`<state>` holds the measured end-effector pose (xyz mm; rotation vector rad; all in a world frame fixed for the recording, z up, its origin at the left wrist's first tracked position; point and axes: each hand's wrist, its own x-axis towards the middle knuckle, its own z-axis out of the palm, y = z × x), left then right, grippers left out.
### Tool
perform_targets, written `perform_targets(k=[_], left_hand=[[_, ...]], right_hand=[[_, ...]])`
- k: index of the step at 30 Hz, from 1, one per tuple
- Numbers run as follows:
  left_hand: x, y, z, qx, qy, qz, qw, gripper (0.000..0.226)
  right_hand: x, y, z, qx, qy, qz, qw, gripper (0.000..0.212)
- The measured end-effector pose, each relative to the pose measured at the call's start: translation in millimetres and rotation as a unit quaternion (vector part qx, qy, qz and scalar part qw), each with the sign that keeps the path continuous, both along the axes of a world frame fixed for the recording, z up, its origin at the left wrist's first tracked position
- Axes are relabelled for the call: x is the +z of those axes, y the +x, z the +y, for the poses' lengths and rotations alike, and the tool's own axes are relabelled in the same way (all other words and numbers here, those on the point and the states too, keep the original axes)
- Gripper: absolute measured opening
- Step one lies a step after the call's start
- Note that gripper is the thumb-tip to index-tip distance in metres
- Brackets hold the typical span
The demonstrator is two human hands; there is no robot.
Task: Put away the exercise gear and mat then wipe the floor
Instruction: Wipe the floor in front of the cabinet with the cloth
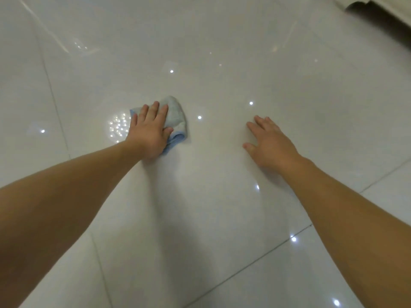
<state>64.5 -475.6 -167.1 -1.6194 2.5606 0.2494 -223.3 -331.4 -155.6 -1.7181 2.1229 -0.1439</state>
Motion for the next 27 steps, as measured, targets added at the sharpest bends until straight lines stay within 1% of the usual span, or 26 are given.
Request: perform_targets(k=[3, 8, 14, 21, 25, 27], left_hand=[[1.9, 15.7, 18.9, 0.0, 0.005, 0.005, 1.0, 0.067], [3.5, 34.7, 46.6, 0.007, 0.003, 0.012, 1.0, 0.066], [2.4, 49.6, 77.3, 0.023, 0.002, 0.018, 1.0, 0.066], [3.3, 58.6, 119.7, 0.033, 0.013, 0.023, 0.999, 0.065], [3.4, 59.3, 149.3, 0.008, 0.025, 0.022, 0.999, 0.065], [4.4, 61.1, 165.6, -0.007, 0.033, 0.021, 0.999, 0.07]], right_hand=[[2.6, 21.3, 21.7, 0.028, -0.021, 0.003, 0.999, 0.068], [1.0, 50.2, 44.4, 0.074, -0.028, 0.005, 0.997, 0.072], [0.1, 59.4, 68.2, 0.1, -0.029, 0.031, 0.994, 0.068], [-0.1, 59.2, 93.5, 0.106, -0.026, 0.05, 0.993, 0.064], [0.7, 60.0, 107.9, 0.101, -0.03, 0.042, 0.994, 0.066], [2.4, 59.7, 116.9, 0.109, -0.034, 0.042, 0.993, 0.066]])
